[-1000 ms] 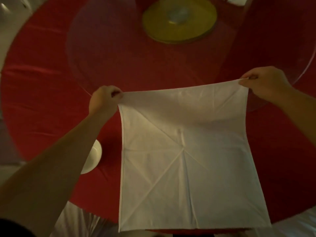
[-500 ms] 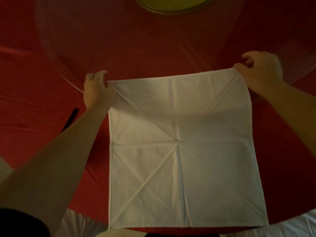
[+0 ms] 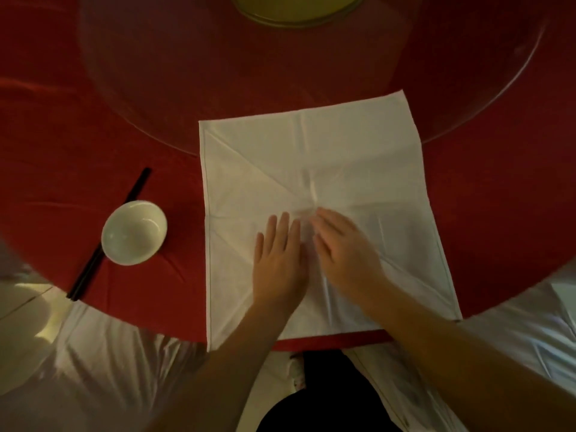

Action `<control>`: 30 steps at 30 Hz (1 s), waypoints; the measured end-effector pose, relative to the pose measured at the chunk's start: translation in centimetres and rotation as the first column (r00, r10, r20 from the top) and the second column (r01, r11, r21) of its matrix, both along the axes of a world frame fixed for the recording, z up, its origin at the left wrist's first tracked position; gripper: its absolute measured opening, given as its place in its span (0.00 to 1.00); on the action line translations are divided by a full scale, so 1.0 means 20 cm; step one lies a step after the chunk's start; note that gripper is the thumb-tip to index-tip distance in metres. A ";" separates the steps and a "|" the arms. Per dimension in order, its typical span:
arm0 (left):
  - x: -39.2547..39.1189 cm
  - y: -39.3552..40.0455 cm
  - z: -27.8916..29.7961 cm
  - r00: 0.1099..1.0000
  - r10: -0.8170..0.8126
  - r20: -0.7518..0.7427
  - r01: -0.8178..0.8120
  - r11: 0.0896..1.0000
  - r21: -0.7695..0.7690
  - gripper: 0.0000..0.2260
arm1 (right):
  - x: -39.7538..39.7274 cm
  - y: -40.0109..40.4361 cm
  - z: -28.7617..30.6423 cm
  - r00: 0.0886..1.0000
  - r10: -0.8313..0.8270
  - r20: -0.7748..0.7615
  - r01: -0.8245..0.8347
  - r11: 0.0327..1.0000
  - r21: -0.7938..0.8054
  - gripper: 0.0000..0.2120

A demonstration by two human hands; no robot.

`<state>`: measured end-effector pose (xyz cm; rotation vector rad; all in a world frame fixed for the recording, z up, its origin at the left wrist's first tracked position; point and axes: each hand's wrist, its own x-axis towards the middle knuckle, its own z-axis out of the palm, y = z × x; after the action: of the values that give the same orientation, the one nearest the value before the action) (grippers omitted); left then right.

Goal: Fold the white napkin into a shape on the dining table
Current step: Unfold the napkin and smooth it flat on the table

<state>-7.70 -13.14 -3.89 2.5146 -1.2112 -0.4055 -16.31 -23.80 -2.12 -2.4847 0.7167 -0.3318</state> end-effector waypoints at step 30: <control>0.11 0.43 -0.21 0.985 0.003 0.173 -0.021 0.994 0.104 0.31 | -0.58 -0.24 -0.25 0.852 -0.355 -0.385 0.226 0.913 -0.341 0.37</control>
<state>-5.44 -4.49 -8.01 2.6939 -1.2671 -0.2593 -27.93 -28.58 -7.03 -2.7542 1.3297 0.0361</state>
